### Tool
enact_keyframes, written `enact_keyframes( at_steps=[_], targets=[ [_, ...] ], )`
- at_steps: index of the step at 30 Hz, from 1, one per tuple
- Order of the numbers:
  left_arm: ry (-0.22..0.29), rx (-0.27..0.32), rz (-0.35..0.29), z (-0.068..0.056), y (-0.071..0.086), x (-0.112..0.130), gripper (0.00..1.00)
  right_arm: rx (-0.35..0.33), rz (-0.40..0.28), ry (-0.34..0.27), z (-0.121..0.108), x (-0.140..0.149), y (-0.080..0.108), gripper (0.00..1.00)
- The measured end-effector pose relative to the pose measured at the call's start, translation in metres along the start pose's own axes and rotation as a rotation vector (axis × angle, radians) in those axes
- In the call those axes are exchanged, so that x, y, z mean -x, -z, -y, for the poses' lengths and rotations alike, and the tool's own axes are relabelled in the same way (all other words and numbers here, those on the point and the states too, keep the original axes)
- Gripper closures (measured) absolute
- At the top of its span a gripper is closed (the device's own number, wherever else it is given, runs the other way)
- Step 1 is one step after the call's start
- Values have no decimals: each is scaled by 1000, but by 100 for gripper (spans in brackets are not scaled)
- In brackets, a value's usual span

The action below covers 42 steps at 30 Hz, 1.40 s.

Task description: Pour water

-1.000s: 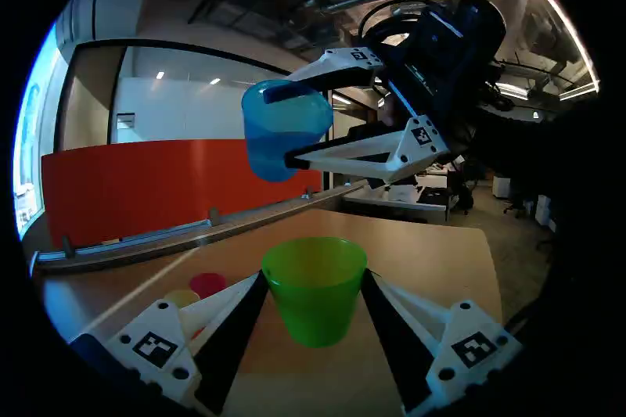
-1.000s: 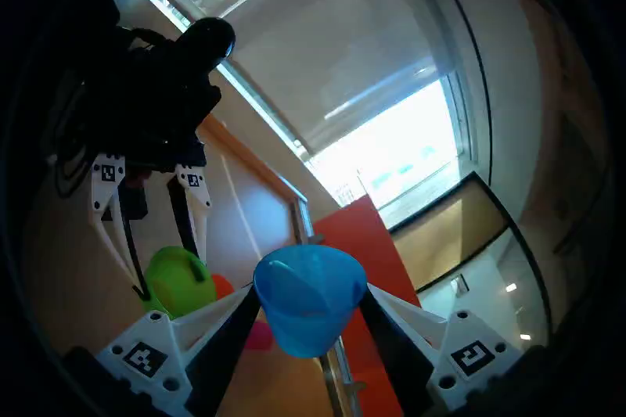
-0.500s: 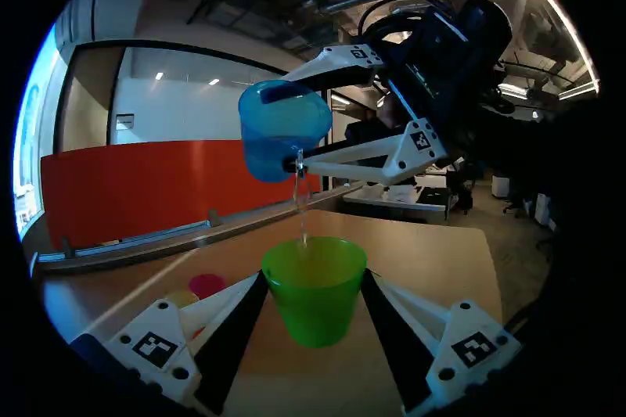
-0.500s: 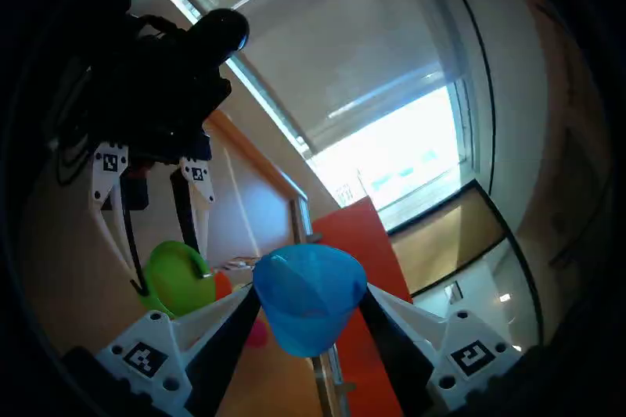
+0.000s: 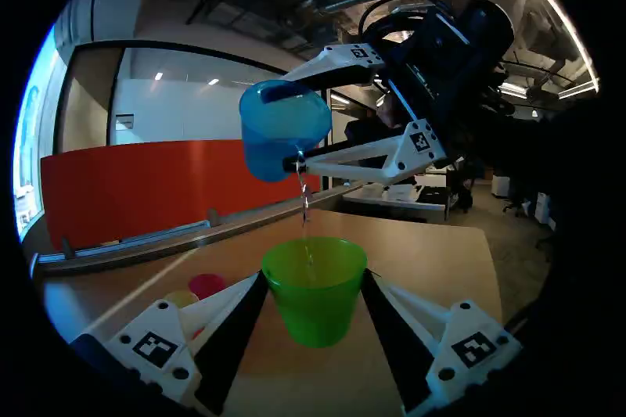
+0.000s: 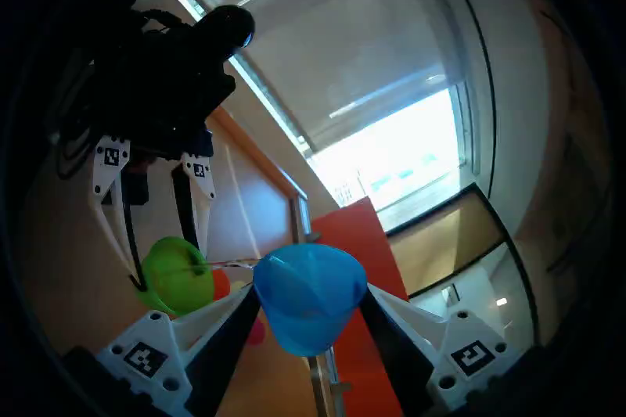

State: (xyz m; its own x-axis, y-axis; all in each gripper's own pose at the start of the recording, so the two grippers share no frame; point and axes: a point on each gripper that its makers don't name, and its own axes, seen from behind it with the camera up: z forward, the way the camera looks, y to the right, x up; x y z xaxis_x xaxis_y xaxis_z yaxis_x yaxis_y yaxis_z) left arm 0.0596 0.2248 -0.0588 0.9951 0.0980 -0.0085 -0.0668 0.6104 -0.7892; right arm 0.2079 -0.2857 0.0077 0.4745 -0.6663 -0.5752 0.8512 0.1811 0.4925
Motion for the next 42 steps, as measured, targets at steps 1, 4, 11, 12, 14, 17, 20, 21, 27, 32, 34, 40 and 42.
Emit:
enact_keyframes(
  at_steps=[1,4,11,12,14,17,20,21,27,32,34,40,42],
  targets=[
    [-1,0,0,0,0,0,15,1,0,1,0,0,0,10],
    [-1,1,0,-1,-1,-1,15,4,-1,6,0,0,1,10],
    [-3,3,-2,-3,-2,-2,15,8,-2,15,-1,-2,3,10],
    [-3,4,-2,-3,-3,-2,15,9,-2,16,0,-2,3,10],
    [-2,4,-1,-3,-3,-2,15,10,-2,19,0,-2,4,10],
    [-2,3,-1,-3,-3,-2,15,10,-1,24,0,-2,4,10],
    [-3,3,-1,-3,-2,-2,15,11,-1,28,0,-1,4,10],
    [-3,3,-1,-3,-2,-1,15,12,-1,29,0,-1,5,10],
    [-4,1,0,-4,-3,0,15,14,-2,37,-1,-1,5,10],
    [-3,1,0,-4,-2,0,15,16,-3,46,-2,-1,5,10],
    [-3,1,0,-4,-2,0,15,17,-3,49,-3,-1,6,10],
    [-5,1,-1,-5,-2,-1,15,22,-1,59,-4,-1,7,10],
    [-6,0,-2,-5,-2,-1,15,24,-1,61,-4,-1,7,10]
  ],
)
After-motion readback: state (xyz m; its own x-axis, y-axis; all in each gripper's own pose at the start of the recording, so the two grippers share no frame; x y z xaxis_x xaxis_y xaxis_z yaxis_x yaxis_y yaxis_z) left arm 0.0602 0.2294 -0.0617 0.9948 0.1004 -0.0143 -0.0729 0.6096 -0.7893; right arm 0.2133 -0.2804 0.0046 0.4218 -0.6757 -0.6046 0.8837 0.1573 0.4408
